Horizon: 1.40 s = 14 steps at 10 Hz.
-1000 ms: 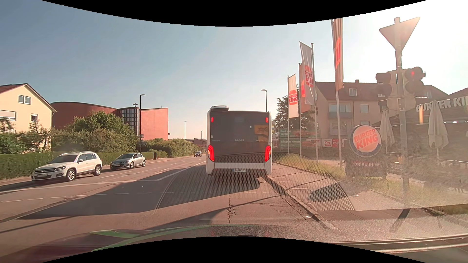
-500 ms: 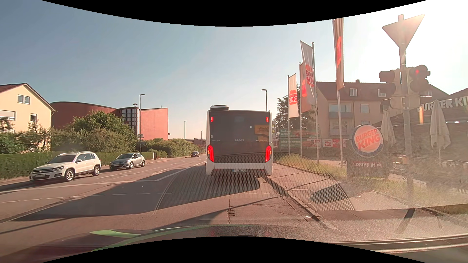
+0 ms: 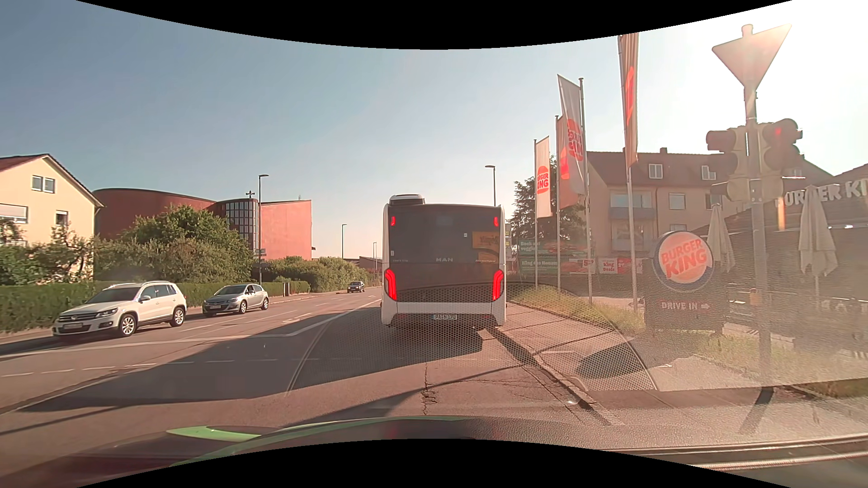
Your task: Follow the waypoints while adhering to traffic rules and regulations
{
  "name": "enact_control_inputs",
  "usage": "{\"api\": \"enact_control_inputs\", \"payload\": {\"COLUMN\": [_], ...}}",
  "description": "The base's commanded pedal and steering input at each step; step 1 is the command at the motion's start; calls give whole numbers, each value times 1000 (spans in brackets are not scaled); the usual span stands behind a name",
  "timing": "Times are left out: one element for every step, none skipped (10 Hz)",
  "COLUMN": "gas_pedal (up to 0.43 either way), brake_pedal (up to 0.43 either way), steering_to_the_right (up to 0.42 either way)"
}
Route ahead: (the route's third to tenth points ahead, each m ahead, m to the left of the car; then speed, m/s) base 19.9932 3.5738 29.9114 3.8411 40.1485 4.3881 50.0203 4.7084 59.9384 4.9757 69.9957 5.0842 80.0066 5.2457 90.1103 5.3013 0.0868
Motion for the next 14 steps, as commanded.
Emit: {"api": "enact_control_inputs", "payload": {"gas_pedal": [0,0,0,0,0,0,0,0,0,0,0,0,0,0], "brake_pedal": [152,152,152,152,152,152,152,152,152,152,152,152,152,152], "steering_to_the_right": [-1,-1,-1,-1,-1,-1,-1,-1,-1,-1,-2,-2,-2,-2]}}
